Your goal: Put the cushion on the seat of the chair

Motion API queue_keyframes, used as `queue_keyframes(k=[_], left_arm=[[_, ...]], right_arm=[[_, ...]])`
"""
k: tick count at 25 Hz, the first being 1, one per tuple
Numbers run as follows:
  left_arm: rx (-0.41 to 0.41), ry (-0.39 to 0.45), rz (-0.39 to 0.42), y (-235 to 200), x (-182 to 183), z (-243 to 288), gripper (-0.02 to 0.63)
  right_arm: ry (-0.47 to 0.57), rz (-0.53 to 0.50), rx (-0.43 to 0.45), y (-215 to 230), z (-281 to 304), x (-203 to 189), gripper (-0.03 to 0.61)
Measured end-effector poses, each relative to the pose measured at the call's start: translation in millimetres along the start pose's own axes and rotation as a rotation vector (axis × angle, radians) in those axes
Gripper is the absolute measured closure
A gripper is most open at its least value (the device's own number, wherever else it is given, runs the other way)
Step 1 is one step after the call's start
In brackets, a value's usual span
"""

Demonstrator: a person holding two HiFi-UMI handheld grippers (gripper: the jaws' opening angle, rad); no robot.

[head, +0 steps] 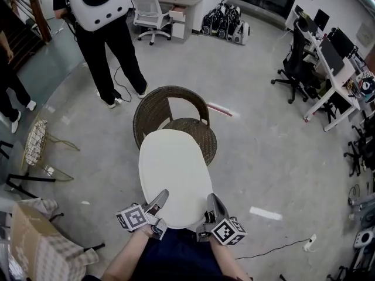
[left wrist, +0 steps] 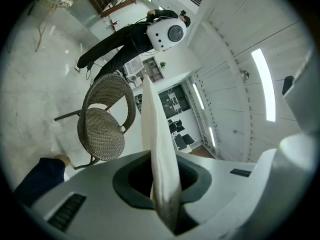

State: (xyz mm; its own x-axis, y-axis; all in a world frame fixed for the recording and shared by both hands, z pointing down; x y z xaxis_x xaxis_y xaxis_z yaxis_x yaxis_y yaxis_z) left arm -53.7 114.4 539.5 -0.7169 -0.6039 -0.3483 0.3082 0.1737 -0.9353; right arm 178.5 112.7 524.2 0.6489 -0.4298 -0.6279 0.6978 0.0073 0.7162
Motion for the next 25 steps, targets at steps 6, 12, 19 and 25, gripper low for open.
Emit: queue_keyframes(k=[6,12,19,25], left_arm=[[0.011,-0.024,0.005,-7.2,10.3,14.9,0.546],[0.027,-0.042,-0.004,-16.5,30.6,41.7,0.546],[0.042,-0.078,-0.019,-34.3,54.4,88.6,0.546],[0.053,-0.098,-0.050,-52.8,80.1,118.3,0.546]], right_arm=[[-0.024,0.012,-0.002,-0.3,19.9,-2.1,0.553],[-0.022,0.010,-0.035,3.7,42.7,12.7,0.553],[-0.022,0.025,-0.077,11.5,80.1,32.0,0.553],[-0.038,0.031,-0.098,5.9,118.3,40.6,0.553]])
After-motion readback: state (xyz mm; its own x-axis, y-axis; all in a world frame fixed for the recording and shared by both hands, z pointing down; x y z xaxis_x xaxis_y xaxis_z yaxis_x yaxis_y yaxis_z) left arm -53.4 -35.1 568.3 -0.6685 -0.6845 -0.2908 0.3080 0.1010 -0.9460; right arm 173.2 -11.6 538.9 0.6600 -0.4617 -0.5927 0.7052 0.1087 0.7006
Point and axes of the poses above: the fingertips, and each gripper's own axes: z forward along the fingers, y to its right, x out of its top, the point moved 5 cm from there along -z, backward along the fingers, and after that the axes turned 8 degrees about -x, right-handed, at the moved point
